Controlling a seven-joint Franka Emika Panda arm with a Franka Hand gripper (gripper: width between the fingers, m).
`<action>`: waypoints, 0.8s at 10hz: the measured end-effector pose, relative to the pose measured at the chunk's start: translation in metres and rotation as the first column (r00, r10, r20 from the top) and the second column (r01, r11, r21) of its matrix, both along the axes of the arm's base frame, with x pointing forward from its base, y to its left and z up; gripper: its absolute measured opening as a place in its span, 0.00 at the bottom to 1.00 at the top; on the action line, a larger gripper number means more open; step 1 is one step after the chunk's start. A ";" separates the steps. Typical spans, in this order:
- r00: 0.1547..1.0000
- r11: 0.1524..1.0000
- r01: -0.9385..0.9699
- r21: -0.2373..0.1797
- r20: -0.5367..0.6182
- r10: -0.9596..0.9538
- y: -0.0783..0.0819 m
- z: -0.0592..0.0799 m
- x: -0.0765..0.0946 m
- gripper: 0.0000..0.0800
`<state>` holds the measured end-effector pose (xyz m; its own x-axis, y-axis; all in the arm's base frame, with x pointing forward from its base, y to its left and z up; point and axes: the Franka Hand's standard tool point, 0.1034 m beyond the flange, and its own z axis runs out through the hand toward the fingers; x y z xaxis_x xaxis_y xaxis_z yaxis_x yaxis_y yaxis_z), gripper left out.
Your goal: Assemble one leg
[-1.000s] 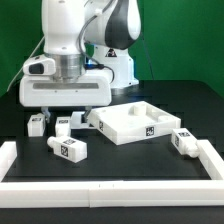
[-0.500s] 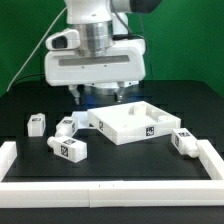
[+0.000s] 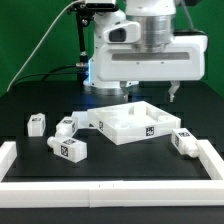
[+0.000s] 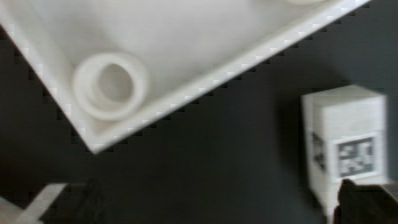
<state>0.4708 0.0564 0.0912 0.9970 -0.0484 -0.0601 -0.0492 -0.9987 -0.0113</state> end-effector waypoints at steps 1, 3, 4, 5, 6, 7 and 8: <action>1.000 1.000 0.002 0.000 -0.002 -0.002 -0.001 -0.001 -0.001 0.81; 1.000 1.000 0.001 0.000 -0.003 -0.001 -0.001 -0.001 -0.001 0.81; 1.000 1.000 -0.005 -0.001 -0.002 0.005 0.001 -0.001 -0.002 0.81; 1.000 1.000 -0.027 -0.002 0.006 0.027 0.009 -0.005 -0.005 0.81; 0.998 0.999 -0.053 -0.001 0.041 0.053 0.024 -0.012 -0.003 0.81; 0.994 0.996 -0.086 -0.002 0.068 0.086 0.040 -0.021 0.003 0.81; 0.991 0.994 -0.107 -0.002 0.080 0.107 0.052 -0.027 0.009 0.81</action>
Offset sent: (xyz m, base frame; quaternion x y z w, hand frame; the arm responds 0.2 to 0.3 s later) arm 0.0000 0.0000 0.0000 0.0000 0.0000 0.0000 1.0000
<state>0.4801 0.1086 0.0641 0.9981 0.0589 0.0203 0.0591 -0.9982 -0.0128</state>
